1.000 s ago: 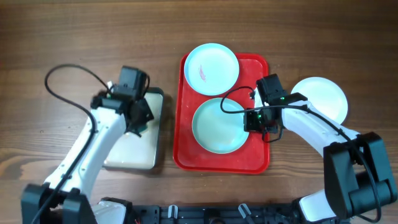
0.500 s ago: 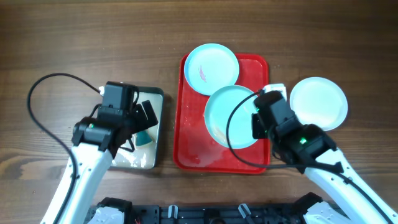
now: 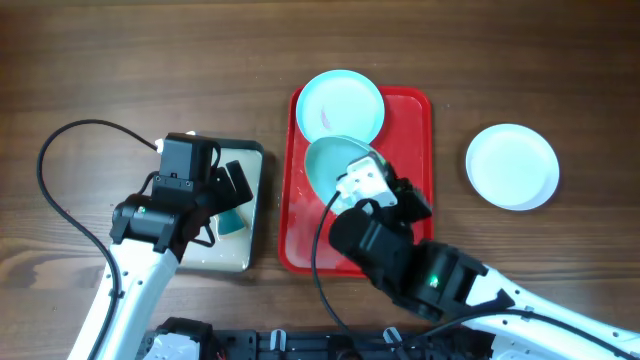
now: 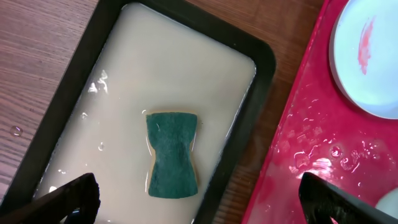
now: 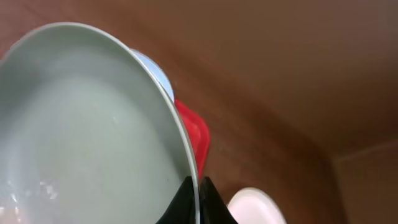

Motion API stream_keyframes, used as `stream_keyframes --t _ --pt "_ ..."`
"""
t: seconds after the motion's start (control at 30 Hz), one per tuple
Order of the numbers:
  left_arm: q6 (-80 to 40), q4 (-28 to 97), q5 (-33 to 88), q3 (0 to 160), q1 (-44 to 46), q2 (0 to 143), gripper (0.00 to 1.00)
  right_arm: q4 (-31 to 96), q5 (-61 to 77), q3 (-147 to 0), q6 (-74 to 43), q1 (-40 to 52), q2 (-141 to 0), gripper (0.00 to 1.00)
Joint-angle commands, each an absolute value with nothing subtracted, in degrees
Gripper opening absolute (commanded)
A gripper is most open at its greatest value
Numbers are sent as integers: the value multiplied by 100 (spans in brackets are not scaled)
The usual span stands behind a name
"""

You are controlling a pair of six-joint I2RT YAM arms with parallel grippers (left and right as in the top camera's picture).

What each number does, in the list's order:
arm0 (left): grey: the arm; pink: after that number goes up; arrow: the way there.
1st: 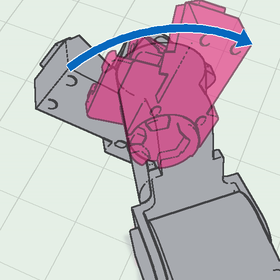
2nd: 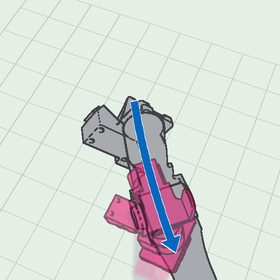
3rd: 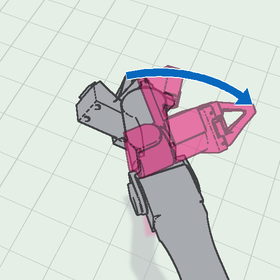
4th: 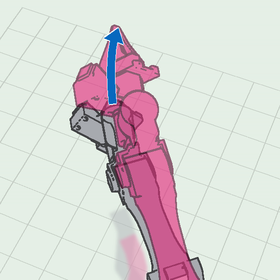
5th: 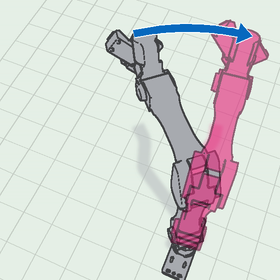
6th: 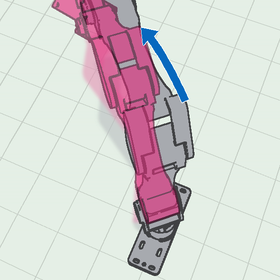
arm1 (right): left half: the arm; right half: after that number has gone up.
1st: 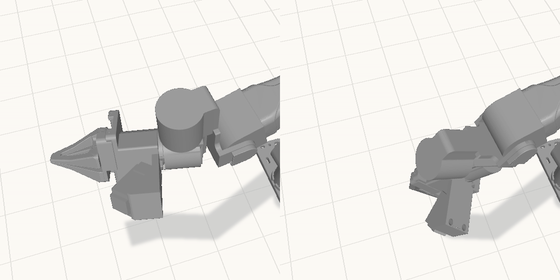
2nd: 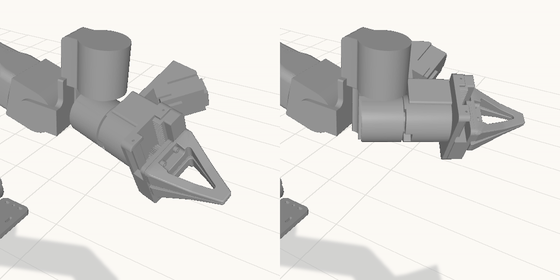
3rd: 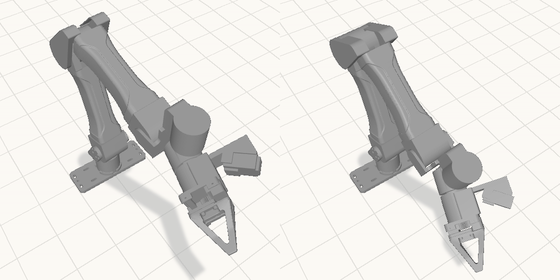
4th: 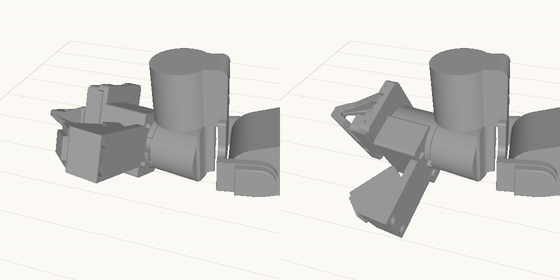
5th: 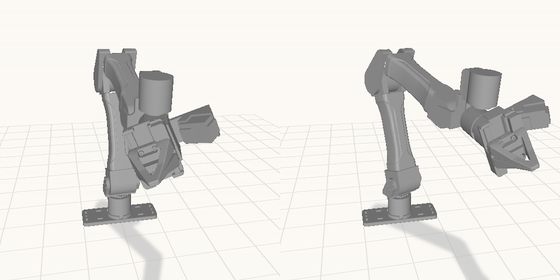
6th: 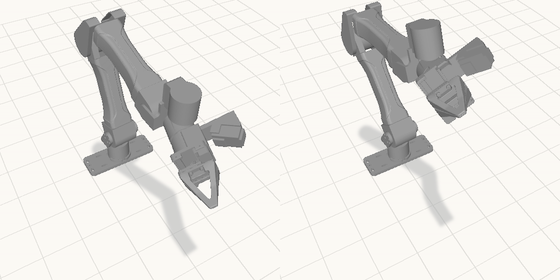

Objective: Clean dirty plates on tray and stack at the side
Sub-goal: 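Lift the light-blue plate with the right gripper and stack it on the white plate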

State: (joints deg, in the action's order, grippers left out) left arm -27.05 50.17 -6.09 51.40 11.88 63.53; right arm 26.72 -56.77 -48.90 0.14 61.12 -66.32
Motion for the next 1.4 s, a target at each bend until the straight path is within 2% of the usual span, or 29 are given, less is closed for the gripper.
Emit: stream_keyframes --t 0.0,0.3,0.43,0.73,1.03,1.1,1.13,1.2,1.23,1.27,1.33,1.37 --pt "-2676 5022 -561 5216 1170 6305 100 2320 -6069 -4974 814 6300 -6643 4" --pt "-2676 5022 -561 5216 1170 6305 100 2108 -6001 -4971 1083 6462 -6646 4" --pt "-2676 5019 -561 5216 1170 6305 100 2088 -5999 -4971 1787 6777 -6646 4" --pt "-2676 5022 -561 5216 1170 6305 100 1428 -6263 -4971 2099 6807 -6643 4" --pt "-2676 5022 -561 5216 1170 6305 100 1398 -6265 -4971 2102 6807 -6646 4" --pt "-2676 5022 -561 5216 1170 6305 100 1352 -6580 -4971 2729 6775 -6646 4" --pt "-2676 5019 -561 5216 1170 6305 100 1186 -6676 -4971 2663 6744 -6643 4" --pt "-2676 5019 -561 5216 1170 6305 100 1179 -6340 -4971 3142 6777 -6652 4" --pt "-2676 5022 -561 5216 1170 6305 100 958 -6910 -4971 2998 6696 -6667 4" --pt "-2676 5019 -561 5216 1170 6305 100 980 -6604 -4971 2738 6718 -6665 4" --pt "-2676 5019 -561 5216 1170 6305 100 1048 -6674 -4958 3183 6733 -6751 4" --pt "-2676 5019 -561 5216 1170 6305 100 969 -6700 -4958 2797 6700 -6781 4"
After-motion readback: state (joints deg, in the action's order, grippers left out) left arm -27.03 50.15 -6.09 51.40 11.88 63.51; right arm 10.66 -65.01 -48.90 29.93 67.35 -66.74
